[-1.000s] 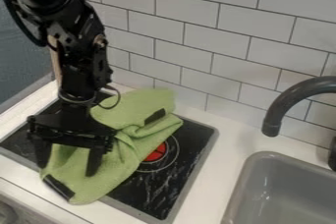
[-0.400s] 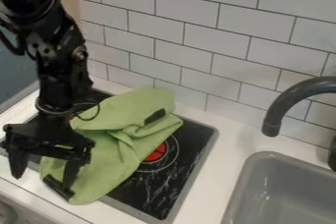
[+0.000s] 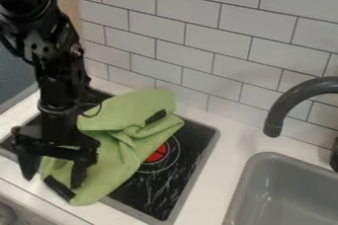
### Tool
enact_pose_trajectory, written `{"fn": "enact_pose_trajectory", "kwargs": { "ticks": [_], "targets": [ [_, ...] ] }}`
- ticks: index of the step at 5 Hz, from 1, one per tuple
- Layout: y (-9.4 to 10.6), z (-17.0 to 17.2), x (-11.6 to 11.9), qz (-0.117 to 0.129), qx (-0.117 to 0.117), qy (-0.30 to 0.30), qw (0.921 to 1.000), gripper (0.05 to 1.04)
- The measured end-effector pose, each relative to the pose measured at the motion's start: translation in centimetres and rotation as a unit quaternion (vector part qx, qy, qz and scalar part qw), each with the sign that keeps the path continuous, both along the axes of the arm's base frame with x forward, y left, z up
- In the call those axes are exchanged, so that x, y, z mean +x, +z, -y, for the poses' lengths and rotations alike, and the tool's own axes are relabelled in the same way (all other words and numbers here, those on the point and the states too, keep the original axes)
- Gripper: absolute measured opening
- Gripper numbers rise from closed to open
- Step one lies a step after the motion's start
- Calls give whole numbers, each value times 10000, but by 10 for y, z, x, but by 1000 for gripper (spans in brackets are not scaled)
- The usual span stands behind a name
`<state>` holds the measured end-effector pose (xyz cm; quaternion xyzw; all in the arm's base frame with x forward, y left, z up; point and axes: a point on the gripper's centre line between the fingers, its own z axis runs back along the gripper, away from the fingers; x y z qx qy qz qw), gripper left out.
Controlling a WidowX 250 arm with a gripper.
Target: Fold the cloth fro to right to left
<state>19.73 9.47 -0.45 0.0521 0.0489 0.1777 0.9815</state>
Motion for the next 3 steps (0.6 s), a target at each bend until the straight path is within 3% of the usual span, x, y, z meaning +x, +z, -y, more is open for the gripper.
{"fn": "enact_pose_trajectory", "kwargs": {
  "ticks": [2, 3],
  "targets": [
    [-10, 3, 10, 113, -487, -474, 9976, 1000],
    [-13, 1, 10, 63, -487, -563, 9972, 999]
  ]
}}
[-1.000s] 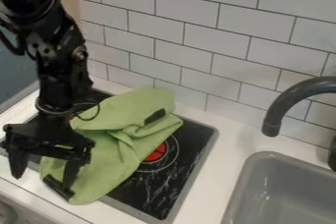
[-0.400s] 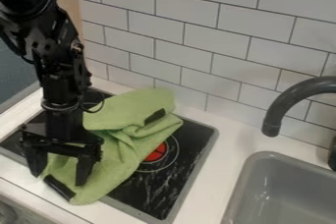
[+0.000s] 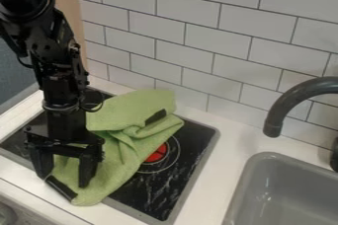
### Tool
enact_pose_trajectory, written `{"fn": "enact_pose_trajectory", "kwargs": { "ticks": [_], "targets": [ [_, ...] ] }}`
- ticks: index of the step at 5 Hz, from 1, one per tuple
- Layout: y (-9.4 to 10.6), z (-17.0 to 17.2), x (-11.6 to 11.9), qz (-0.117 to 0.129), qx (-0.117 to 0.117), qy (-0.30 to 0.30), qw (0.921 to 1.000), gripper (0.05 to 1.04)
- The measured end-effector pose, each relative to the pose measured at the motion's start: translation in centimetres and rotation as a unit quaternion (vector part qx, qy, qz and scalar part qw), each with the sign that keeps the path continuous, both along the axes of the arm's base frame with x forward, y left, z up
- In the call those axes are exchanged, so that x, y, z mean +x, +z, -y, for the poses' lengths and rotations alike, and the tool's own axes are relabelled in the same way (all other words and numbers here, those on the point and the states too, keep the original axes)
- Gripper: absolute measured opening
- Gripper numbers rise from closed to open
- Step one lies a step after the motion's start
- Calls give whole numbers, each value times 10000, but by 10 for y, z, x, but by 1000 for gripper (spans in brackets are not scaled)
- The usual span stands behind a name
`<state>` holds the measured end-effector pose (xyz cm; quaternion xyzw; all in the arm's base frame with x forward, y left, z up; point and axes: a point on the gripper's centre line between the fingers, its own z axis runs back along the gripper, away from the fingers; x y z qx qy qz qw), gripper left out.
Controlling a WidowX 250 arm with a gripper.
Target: Fold the cloth fro to right to left
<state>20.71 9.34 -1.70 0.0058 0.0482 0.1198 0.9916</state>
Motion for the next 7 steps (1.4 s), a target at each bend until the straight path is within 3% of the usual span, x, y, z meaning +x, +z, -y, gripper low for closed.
{"fn": "enact_pose_trajectory", "kwargs": {
  "ticks": [1, 3, 5, 6, 7],
  "targets": [
    [0, 0, 1, 36, 13, -1, 10000, 951],
    [-1, 0, 3, 117, 7, -110, 9999, 572],
    [3, 4, 4, 232, -123, -275, 9993, 335],
    [9, 11, -2, 178, -262, -325, 9990, 225],
    [26, 18, -3, 266, -436, -361, 9980, 97]
  ]
}}
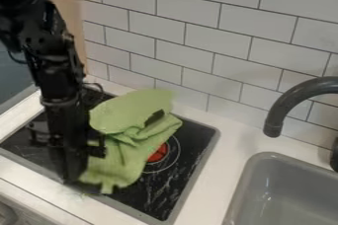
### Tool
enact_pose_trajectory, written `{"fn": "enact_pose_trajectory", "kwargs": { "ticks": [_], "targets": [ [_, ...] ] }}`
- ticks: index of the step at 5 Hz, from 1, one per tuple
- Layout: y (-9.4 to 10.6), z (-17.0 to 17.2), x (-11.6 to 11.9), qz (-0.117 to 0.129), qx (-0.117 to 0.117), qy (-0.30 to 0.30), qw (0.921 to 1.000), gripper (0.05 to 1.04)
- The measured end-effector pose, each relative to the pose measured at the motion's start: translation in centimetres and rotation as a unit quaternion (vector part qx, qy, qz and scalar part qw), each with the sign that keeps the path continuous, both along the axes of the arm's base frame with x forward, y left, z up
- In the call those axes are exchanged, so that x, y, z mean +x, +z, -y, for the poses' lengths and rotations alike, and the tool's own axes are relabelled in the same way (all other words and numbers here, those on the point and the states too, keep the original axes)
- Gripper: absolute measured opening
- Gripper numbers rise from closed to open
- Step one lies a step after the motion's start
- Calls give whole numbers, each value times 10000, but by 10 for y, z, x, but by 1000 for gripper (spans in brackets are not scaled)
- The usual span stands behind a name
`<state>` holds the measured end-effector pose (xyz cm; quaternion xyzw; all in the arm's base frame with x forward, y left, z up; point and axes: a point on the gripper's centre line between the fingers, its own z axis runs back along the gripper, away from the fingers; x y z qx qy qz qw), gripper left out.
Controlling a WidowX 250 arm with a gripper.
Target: Fold the cloth fro to right to left
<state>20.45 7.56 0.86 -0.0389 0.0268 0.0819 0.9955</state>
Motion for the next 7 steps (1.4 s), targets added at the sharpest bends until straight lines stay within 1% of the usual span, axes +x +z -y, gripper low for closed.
{"fn": "enact_pose_trajectory", "kwargs": {
  "ticks": [1, 2, 3, 4, 5, 6, 7],
  "targets": [
    [16, 7, 3, 89, -147, -60, 9998, 48],
    [34, 8, 16, 310, -244, 14, 9992, 48],
    [56, 6, 43, 668, -378, 118, 9970, 48],
    [68, -1, 67, 848, -355, 212, 9955, 48],
    [70, -11, 95, 951, -330, 330, 9944, 48],
    [66, -19, 116, 973, -300, 384, 9941, 48],
    [44, -21, 132, 826, -388, 249, 9955, 48]
  ]
}}
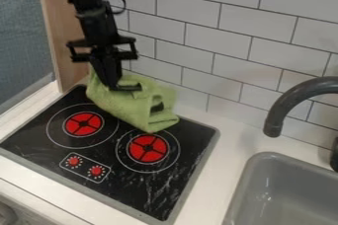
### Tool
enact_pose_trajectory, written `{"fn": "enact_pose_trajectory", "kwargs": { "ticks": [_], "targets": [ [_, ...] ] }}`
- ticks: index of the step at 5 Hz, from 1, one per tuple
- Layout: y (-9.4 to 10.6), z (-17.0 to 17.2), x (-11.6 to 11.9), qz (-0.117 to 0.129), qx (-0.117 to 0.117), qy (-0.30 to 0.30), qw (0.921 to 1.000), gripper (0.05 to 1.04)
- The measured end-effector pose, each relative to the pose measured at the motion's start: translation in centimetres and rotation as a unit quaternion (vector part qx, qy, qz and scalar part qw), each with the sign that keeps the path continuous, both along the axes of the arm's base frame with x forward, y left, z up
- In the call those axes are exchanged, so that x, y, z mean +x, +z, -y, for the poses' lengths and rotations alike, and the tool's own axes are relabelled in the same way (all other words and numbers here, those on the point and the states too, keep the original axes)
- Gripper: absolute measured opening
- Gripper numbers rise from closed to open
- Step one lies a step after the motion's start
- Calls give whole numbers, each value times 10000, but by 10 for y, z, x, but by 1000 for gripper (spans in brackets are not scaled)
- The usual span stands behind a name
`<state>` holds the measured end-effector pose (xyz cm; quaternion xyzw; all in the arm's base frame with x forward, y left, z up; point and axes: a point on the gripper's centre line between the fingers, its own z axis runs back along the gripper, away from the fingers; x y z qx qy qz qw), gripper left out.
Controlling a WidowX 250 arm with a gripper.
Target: Fold the cloth fro to right to left
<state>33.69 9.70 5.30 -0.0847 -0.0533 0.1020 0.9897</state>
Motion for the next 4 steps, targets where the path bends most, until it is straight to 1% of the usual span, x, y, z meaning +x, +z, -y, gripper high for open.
{"fn": "enact_pose_trajectory", "kwargs": {
  "ticks": [2, 3, 4],
  "targets": [
    [-27, 5, 13, -116, -163, -349, 9992, 48],
    [-35, 6, 15, -169, -212, -494, 9984, 72],
    [-35, 6, 15, -173, -185, -540, 9982, 224]
  ]
}}
